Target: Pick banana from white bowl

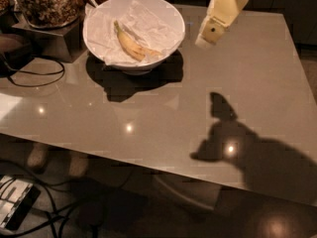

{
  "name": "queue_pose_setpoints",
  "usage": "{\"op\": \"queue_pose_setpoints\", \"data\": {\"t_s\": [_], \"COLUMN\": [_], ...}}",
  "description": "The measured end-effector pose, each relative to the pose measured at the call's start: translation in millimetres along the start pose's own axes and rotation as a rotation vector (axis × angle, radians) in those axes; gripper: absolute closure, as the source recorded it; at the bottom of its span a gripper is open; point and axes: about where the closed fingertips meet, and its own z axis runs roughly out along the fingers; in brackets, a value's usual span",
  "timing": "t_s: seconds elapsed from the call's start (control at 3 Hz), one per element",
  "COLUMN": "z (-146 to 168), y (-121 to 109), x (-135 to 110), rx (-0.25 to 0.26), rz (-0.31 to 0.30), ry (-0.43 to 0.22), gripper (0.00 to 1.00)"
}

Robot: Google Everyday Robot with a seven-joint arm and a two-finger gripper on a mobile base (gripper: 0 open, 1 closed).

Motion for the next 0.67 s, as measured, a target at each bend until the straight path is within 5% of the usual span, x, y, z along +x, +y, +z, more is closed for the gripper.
{"op": "queue_pose_setpoints", "data": {"t_s": [0.67], "z": [59], "y": [-13], "x": [-88], "rx": [-0.009], "rz": [-0.051], "ry": [0.081], "gripper": [0.00]}}
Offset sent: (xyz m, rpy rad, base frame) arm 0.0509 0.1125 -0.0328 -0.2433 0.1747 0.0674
